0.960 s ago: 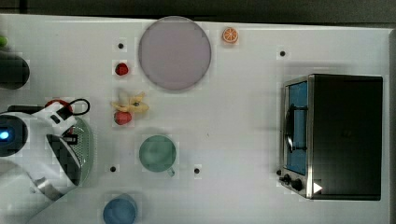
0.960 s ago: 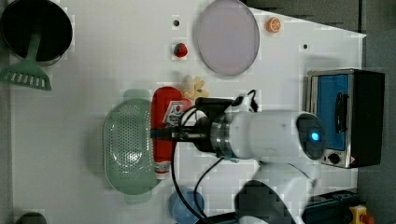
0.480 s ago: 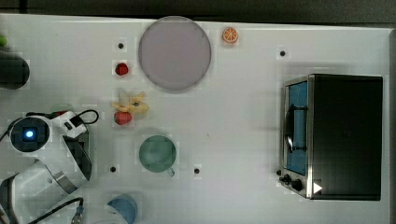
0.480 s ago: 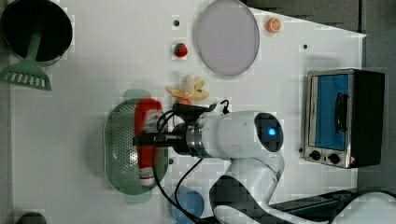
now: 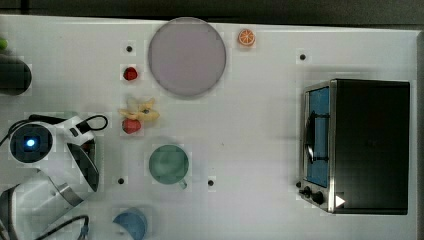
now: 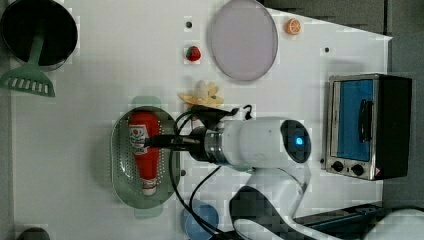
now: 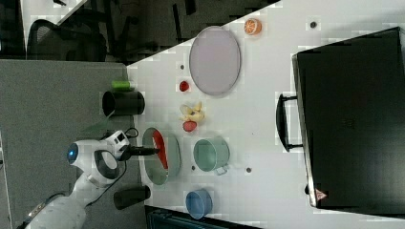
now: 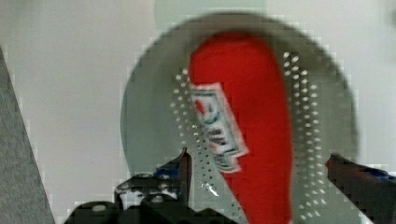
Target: Pick Ketchup from the table and place it in strainer.
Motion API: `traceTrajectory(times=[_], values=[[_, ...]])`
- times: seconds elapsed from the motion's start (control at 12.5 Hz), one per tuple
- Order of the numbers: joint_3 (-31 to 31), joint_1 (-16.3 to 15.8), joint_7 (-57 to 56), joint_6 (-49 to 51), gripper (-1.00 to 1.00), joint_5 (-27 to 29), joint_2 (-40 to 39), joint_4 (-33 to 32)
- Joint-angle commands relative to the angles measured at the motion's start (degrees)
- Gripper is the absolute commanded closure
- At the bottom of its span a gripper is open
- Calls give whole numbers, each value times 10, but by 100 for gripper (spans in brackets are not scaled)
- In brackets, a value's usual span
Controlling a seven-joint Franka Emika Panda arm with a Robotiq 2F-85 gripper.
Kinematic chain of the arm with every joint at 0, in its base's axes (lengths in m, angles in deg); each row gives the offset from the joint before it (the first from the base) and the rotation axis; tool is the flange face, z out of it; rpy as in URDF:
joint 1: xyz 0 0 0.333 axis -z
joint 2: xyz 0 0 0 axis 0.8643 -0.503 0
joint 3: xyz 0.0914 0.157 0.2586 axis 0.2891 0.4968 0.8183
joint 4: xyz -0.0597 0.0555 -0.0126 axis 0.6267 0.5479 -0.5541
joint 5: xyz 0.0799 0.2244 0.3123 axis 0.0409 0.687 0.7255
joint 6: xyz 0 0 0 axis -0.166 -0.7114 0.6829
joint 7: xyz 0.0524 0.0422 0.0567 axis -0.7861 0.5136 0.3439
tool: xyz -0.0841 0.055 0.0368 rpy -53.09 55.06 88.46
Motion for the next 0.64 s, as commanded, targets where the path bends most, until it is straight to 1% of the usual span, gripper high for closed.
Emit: traceTrajectory(times=[0.08,0.4,0.64], values=[[3,28,67,54,-100,3,103,18],[-14,103,66,195,-100,5,198,60],[-67,151,59,305,-100,15,233,121]])
